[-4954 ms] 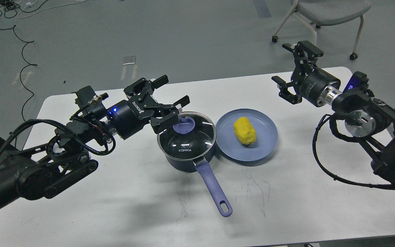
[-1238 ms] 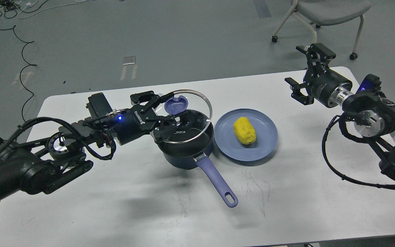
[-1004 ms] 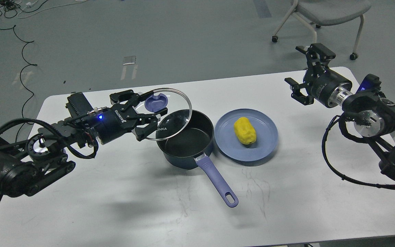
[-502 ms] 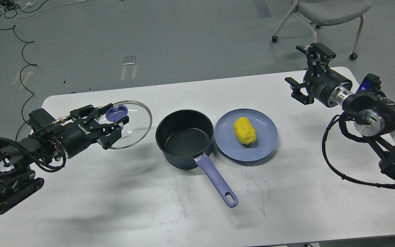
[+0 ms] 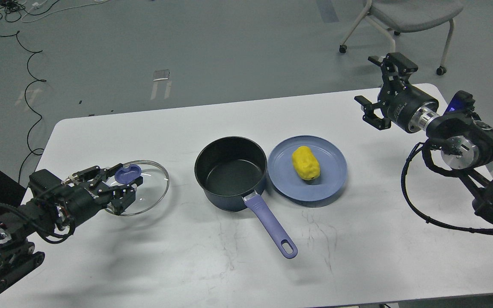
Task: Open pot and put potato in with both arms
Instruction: 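Lower the glass lid onto the table beside the pot, release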
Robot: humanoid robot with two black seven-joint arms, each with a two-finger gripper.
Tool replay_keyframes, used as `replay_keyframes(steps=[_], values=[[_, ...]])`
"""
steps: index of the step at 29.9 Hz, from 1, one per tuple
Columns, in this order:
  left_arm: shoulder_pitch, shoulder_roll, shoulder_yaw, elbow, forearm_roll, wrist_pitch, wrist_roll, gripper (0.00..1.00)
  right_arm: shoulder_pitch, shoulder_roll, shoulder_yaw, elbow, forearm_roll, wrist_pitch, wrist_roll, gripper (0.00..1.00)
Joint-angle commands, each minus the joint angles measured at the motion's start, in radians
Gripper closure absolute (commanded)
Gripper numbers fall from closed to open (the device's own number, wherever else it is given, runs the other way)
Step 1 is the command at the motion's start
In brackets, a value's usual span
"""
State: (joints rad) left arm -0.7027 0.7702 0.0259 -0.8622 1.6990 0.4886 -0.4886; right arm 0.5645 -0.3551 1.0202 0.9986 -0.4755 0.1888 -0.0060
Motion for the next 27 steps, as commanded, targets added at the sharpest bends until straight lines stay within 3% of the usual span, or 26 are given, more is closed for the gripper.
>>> replay_keyframes(steps=[1, 13, 19, 20, 21, 22, 27], values=[[0.006, -0.018, 0.0, 0.025, -0.006, 0.0, 0.0, 0.53, 0.0, -0.001, 0.0, 0.0, 0.0, 0.0, 0.0, 0.0], [0.028, -0.097, 0.002, 0.115, -0.029, 0.0, 0.0, 0.5, 0.0, -0.007, 0.0, 0.0, 0.0, 0.0, 0.001, 0.0], [0.038, -0.098, 0.0, 0.117, -0.033, 0.0, 0.0, 0.42, 0.0, -0.007, 0.003, -0.001, 0.0, 0.0, 0.0, 0.0], [0.039, -0.098, 0.0, 0.117, -0.033, 0.0, 0.0, 0.3, 0.0, -0.007, 0.003, -0.001, 0.0, 0.0, 0.0, 0.0], [0.039, -0.098, 0.0, 0.117, -0.035, 0.0, 0.0, 0.05, 0.0, -0.007, 0.003, -0.003, 0.0, 0.0, 0.001, 0.0], [0.037, -0.098, 0.0, 0.117, -0.035, 0.0, 0.0, 0.01, 0.0, -0.007, 0.005, -0.003, 0.0, 0.0, 0.001, 0.0], [0.04, -0.098, 0.002, 0.115, -0.061, 0.0, 0.0, 0.01, 0.002, -0.008, 0.005, -0.003, 0.0, 0.0, 0.0, 0.0]])
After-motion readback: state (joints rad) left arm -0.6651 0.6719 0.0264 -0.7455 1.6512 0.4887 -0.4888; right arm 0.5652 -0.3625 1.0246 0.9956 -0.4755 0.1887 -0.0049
